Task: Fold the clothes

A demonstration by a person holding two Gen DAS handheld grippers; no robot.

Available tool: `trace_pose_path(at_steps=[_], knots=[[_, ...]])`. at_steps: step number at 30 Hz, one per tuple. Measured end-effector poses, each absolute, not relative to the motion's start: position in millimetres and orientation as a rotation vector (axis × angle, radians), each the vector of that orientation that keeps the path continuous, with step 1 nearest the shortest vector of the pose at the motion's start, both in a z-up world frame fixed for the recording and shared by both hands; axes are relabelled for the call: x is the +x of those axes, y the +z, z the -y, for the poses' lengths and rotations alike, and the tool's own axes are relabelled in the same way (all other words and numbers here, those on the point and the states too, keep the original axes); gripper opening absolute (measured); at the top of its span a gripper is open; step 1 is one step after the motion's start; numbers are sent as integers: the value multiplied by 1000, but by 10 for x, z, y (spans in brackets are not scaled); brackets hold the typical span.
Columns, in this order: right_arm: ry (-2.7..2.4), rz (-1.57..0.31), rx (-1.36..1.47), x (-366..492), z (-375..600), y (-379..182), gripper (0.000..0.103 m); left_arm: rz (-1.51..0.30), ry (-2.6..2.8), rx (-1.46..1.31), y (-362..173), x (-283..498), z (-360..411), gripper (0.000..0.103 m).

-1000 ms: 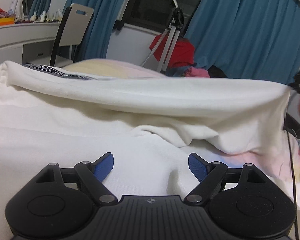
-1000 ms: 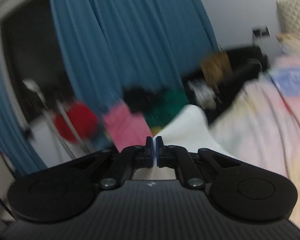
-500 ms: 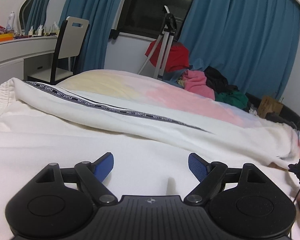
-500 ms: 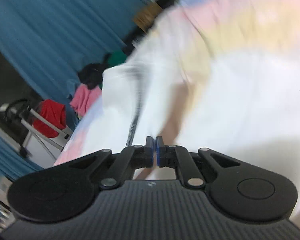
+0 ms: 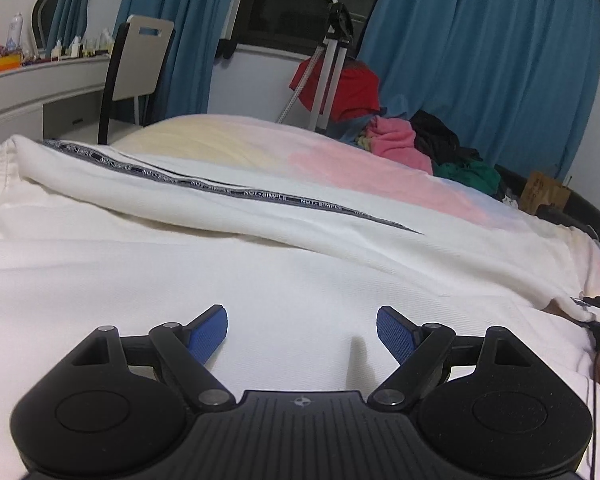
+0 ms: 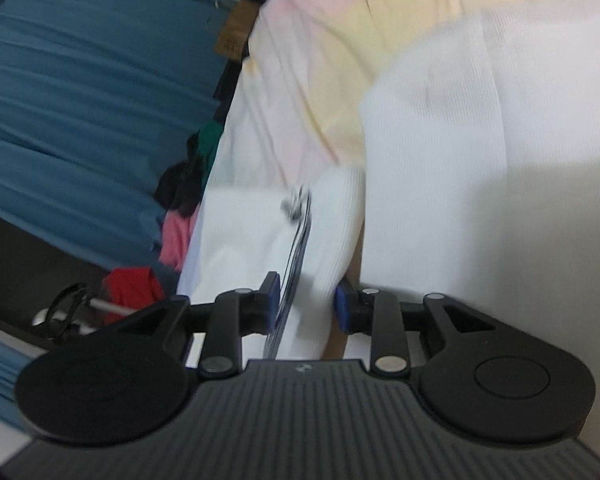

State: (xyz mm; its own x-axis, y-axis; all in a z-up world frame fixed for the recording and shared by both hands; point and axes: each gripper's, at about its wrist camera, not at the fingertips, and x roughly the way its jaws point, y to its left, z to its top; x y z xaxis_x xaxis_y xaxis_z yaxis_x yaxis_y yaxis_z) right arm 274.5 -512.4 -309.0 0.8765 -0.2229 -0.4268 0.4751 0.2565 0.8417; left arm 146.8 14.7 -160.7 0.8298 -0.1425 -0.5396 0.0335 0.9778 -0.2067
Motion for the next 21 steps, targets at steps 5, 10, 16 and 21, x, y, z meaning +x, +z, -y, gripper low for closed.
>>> trace_pose_path(at_steps=[5, 10, 16, 21], knots=[[-574, -207, 1011, 2752, 5178, -2870, 6, -589, -86, -213, -1628, 1542, -185, 84], [-716, -187, 929, 2648, 5230, -2827, 6, -583, -75, -231, -1587, 1568, -220, 84], [-723, -253, 874, 2594, 5245, -2994, 9, -569, -68, -220, -1475, 1534, -216, 84], [-631, -329, 843, 2438, 5118, -2870, 20, -552, -82, -202, -1349, 1477, -210, 84]])
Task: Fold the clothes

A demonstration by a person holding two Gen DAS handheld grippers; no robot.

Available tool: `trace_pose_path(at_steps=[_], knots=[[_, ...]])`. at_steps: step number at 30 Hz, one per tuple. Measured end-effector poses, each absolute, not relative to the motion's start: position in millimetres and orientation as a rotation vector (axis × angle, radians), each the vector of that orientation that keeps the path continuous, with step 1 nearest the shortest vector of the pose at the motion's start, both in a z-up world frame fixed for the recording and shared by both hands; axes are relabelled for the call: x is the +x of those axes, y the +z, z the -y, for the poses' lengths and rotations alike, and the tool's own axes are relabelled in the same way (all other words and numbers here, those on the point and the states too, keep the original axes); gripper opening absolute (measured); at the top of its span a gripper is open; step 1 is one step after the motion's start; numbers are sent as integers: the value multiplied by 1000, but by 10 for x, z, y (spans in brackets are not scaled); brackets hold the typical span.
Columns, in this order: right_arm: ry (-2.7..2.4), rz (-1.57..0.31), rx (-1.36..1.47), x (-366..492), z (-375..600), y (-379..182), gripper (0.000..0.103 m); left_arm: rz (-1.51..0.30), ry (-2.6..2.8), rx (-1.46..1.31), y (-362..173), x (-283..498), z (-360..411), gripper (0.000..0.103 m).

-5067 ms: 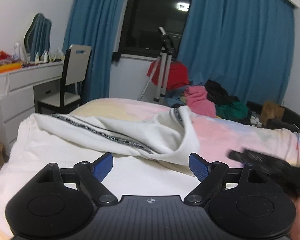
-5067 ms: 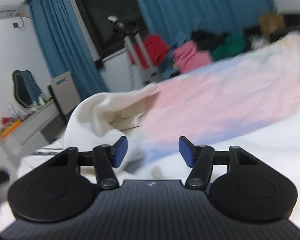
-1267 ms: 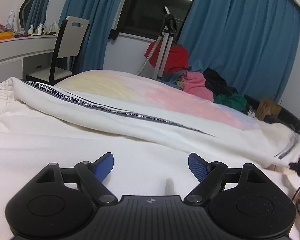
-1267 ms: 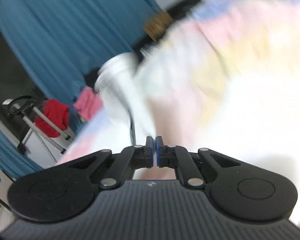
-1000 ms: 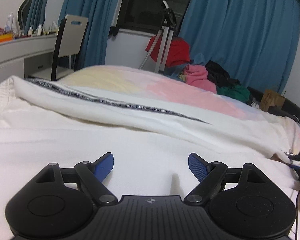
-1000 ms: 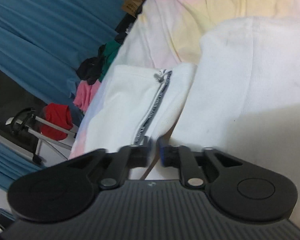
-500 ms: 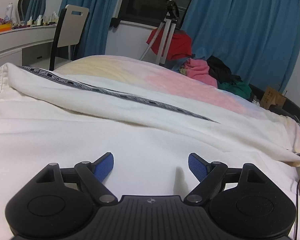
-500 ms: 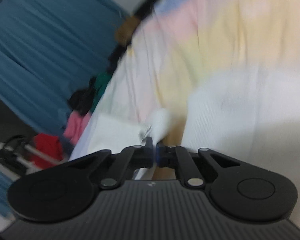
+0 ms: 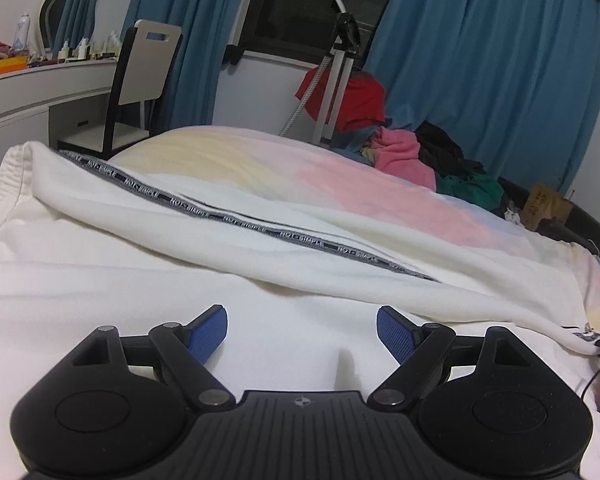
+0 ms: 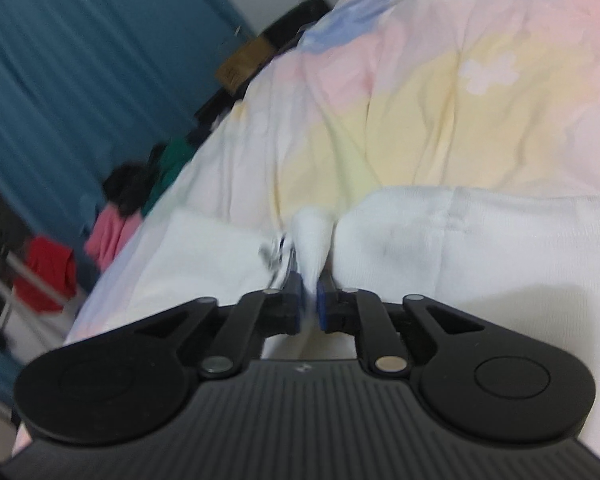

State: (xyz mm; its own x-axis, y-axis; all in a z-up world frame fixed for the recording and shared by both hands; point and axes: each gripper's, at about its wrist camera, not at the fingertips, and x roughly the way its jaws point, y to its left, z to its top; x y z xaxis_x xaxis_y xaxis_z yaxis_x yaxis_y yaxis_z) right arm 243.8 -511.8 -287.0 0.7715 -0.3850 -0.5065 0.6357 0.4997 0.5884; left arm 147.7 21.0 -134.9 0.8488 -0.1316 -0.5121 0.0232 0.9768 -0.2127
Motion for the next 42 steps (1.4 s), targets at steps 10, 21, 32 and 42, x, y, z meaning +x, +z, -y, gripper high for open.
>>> trace_pose_path(at_steps=[10, 21, 32, 42], knots=[[-573, -399, 733, 1681, 4543, -2200, 70, -594, -83, -190, -1116, 1100, -338, 85], [-665, -496, 857, 957, 4638, -2148, 70, -718, 13, -323, -926, 618, -894, 88], [-503, -492, 770, 1147, 4093, -2027, 70, -687, 51, -577, -643, 1053, -1380, 88], [-467, -528, 627, 1786, 3720, -2335, 69, -700, 175, -916, -1325, 2371, -2068, 87]])
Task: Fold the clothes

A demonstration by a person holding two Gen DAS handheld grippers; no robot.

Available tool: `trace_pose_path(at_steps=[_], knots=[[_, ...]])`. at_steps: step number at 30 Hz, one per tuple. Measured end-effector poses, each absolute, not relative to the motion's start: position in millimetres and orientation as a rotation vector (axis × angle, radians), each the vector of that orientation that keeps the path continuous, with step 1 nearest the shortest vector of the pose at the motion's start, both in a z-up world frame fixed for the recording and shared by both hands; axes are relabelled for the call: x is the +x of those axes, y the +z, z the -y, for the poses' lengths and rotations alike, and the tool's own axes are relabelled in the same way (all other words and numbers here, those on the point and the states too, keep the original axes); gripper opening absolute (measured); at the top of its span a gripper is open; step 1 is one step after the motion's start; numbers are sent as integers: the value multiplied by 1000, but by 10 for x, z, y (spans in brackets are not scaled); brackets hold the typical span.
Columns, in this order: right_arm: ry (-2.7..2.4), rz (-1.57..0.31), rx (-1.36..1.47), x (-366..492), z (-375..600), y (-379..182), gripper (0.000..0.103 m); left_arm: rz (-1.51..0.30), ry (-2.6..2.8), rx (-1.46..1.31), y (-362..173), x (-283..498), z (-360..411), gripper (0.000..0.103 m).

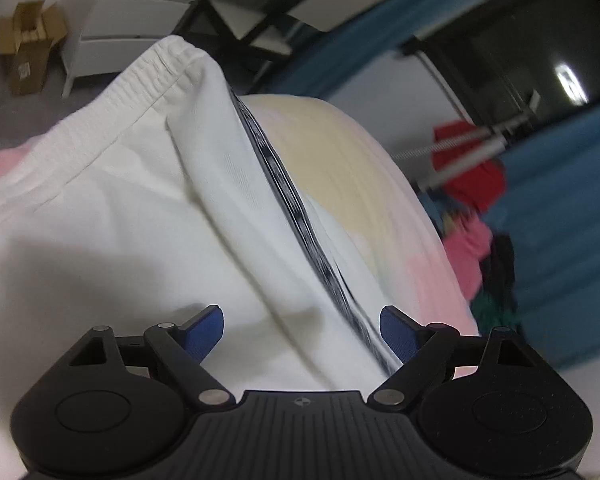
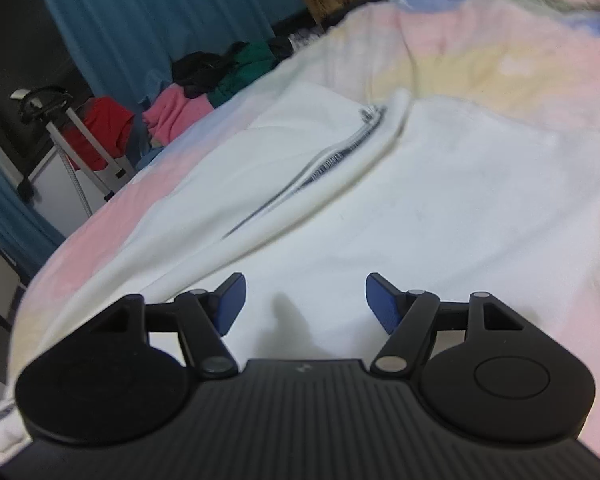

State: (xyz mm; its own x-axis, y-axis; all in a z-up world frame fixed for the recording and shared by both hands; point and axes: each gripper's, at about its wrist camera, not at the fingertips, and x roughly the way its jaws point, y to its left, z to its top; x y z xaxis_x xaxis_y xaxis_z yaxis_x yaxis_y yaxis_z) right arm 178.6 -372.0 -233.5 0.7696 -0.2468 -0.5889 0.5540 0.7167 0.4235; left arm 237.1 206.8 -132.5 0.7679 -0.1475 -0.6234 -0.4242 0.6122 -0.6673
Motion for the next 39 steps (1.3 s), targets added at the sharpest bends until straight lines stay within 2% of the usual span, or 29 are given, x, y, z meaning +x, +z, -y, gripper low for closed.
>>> trace_pose_path(at_steps=[4, 6, 8, 9, 11, 12, 13, 19, 23, 25, 29, 31, 37, 39], knots=[[-461, -488, 569, 1996, 3681, -2400, 69, -662, 214, -973, -1549, 2829, -2257, 81], [-454, -471, 541, 2092, 3650, -2432, 69, -633, 218, -980, -1581, 2996, -2270, 69], [-451, -452, 510, 2166, 3618, -2469, 69, -597, 233, -965, -1552, 3121, -2264, 50], [-455, -446, 492, 2202, 3604, -2487, 69, -579, 242, -956, -1533, 3181, -2260, 46], [-467, -439, 466, 2262, 3599, -2516, 69, -536, 238, -948, -1436, 3252, -2253, 22], [-473, -434, 463, 2283, 3614, -2529, 69, -511, 226, -953, -1372, 3265, -2250, 15], [-478, -429, 466, 2292, 3626, -2547, 69, -483, 203, -967, -1309, 3269, -2266, 12], [-473, -431, 539, 2284, 3728, -2604, 69, -428, 127, -895, -1071, 3178, -2300, 11], [-396, -444, 664, 2298, 3889, -2602, 69, -469, 133, -935, -1211, 3087, -2348, 13], [-353, -441, 757, 2289, 4027, -2611, 70, -483, 131, -945, -1277, 3011, -2365, 21], [-326, -417, 924, 2260, 4319, -2677, 70, -526, 96, -955, -1358, 2880, -2297, 53], [-353, -415, 980, 2238, 4469, -2726, 69, -550, 60, -954, -1404, 2814, -2219, 58], [-355, -403, 1163, 2344, 4981, -2967, 64, -652, -35, -935, -1584, 2841, -1930, 55], [-364, -380, 1163, 2447, 5132, -2989, 59, -661, -51, -950, -1659, 2850, -1879, 43]])
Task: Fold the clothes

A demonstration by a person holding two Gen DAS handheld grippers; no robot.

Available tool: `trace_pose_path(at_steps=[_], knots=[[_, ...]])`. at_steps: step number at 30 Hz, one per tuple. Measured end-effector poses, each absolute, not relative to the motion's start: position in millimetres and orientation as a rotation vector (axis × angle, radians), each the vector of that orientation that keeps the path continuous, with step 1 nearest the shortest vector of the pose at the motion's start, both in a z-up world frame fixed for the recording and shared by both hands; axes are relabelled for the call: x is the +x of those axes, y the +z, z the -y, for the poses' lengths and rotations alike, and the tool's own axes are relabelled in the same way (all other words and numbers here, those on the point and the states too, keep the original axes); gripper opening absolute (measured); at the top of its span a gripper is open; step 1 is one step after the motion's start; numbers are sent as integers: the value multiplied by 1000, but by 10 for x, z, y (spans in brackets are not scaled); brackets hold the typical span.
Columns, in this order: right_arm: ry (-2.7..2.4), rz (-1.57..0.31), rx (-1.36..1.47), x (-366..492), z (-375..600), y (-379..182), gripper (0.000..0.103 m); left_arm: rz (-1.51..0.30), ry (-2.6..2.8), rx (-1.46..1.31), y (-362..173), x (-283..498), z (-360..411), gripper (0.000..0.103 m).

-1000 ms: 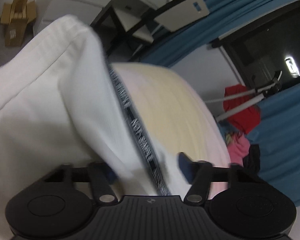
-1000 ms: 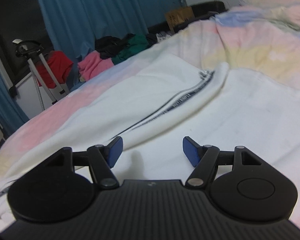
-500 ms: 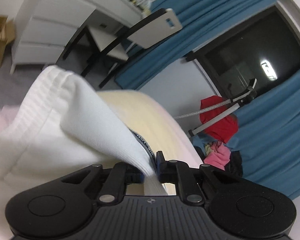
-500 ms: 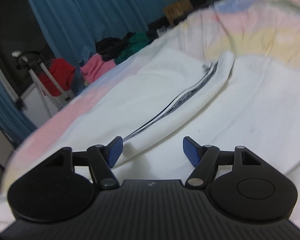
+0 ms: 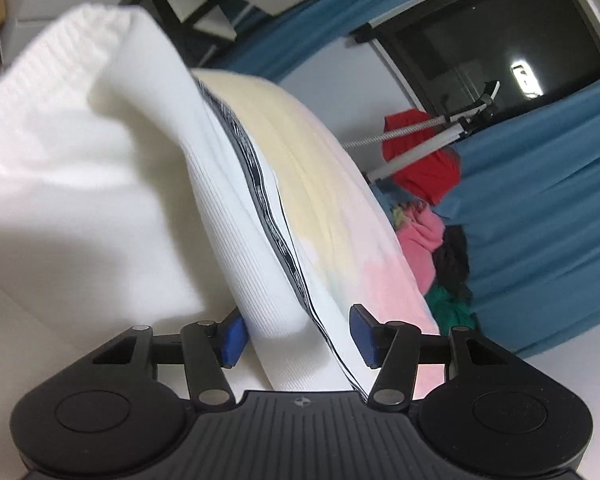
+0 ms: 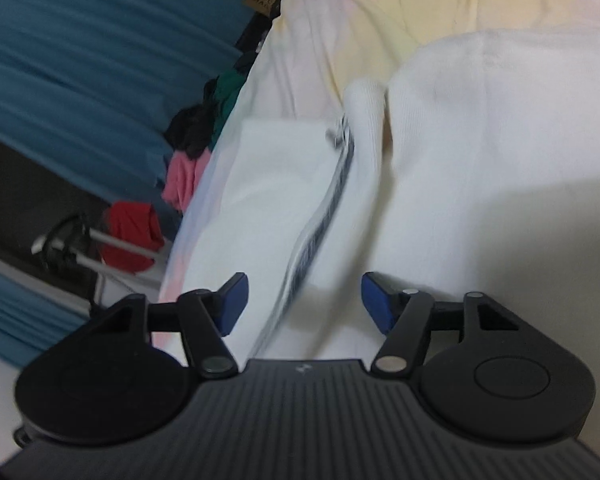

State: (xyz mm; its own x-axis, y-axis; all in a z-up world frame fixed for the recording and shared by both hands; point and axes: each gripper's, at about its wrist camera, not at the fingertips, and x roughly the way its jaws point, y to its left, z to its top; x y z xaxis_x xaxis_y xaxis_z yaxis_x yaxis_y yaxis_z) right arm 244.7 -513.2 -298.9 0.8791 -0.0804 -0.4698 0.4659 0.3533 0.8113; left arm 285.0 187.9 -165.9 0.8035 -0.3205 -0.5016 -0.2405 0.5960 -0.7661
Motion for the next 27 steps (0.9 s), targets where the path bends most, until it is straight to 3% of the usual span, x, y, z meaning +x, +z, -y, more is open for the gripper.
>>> trace_pose_path(at_steps=[2, 3, 5, 11, 22, 27], knots=[[-407, -358, 1135, 2525, 5218, -3000, 50, -669, -55, -958, -1733, 2874, -1850, 17], [-432, -347, 1125, 2563, 5246, -3013, 42, -660, -60, -973, -1758, 2874, -1851, 12], [-478, -344, 1096, 2664, 5292, -3042, 10, -618, -87, -1011, -1770, 2859, -1868, 7], [-490, -226, 949, 2714, 5127, -2662, 7, -518, -166, -1014, -1531, 2802, -1895, 6], [-472, 171, 609, 2244, 4368, -720, 7, -396, -247, -1123, -1234, 2482, -2242, 6], [-568, 175, 523, 2369, 4257, -549, 7, -412, -261, -1080, -1113, 2550, -2212, 6]])
